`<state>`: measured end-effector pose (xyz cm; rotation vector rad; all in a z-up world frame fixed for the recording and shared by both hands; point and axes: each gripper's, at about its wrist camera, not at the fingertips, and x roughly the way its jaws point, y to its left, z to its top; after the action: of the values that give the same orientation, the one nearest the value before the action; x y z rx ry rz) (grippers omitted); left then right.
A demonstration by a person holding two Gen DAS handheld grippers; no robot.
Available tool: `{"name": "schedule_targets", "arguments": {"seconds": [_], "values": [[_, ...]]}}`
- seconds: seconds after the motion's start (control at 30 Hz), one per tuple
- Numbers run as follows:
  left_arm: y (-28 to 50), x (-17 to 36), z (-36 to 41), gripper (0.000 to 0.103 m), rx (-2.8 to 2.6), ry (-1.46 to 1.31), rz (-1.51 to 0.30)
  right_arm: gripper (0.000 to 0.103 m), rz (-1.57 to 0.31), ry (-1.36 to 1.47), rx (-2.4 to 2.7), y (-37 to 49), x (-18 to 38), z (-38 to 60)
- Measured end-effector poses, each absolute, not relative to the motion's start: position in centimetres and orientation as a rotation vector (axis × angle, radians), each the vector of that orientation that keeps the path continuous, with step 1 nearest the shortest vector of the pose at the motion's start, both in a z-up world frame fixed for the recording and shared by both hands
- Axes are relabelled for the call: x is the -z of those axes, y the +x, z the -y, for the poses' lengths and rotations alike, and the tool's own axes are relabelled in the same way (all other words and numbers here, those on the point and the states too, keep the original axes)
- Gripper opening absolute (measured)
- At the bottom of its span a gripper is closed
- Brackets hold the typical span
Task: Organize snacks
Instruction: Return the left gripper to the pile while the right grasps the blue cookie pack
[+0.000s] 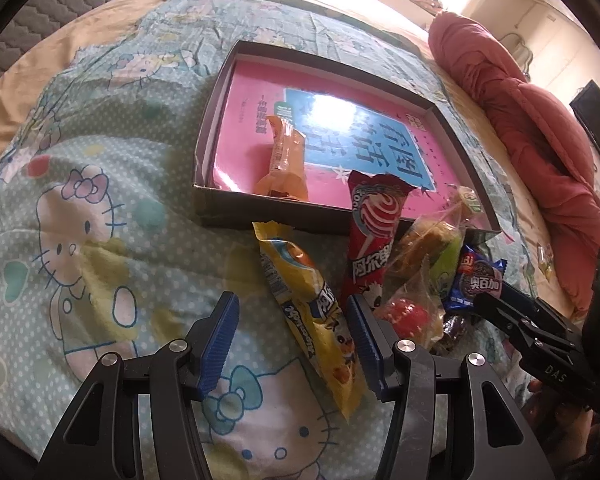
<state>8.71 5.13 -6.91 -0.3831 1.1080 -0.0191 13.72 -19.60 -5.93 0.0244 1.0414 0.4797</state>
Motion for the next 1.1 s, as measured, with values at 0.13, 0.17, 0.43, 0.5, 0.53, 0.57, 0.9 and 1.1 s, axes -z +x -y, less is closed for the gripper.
{"name": "schedule_targets", "arguments": {"seconds": [0.13, 0.17, 0.43, 0.5, 0.53, 0.57, 0.9, 1.1], "values": [[9.2, 7.4, -4.9, 0.058, 0.016, -0.381, -1.116, 0.063, -1.024, -0.011, -0.493, 13.8, 5.9, 18.7], [9.2, 7.4, -4.8, 0.058, 0.014, -0.378, -1.118, 0.063, -1.02, -0.023, -0.494, 13.8, 5.9, 18.4], [9.5, 7.9, -4.7, 0.058, 0.006, -0.364, -1.126, 0.066, -0.979, -0.151, -0.484, 13.5, 6.3, 16.0], [9.5, 7.9, -4.7, 0.058, 0.005, -0.363, -1.127, 0.073, -0.971, -0.18, -0.491, 13.4, 6.4, 15.4], [9.5, 7.9, -4.6, 0.058, 0.005, -0.36, -1.128, 0.075, -0.967, -0.196, -0.495, 13.3, 6.6, 15.0], [9.5, 7.9, -4.6, 0.058, 0.004, -0.358, -1.129, 0.077, -0.963, -0.218, -0.496, 13.2, 6.7, 14.6], [9.7, 8.2, -4.3, 0.058, 0.003, -0.347, -1.131, 0.066, -0.935, -0.336, -0.478, 12.2, 7.0, 14.5], [9.6, 8.2, -4.5, 0.058, 0.003, -0.348, -1.129, 0.051, -0.939, -0.242, -0.453, 12.7, 6.0, 16.8]]}}
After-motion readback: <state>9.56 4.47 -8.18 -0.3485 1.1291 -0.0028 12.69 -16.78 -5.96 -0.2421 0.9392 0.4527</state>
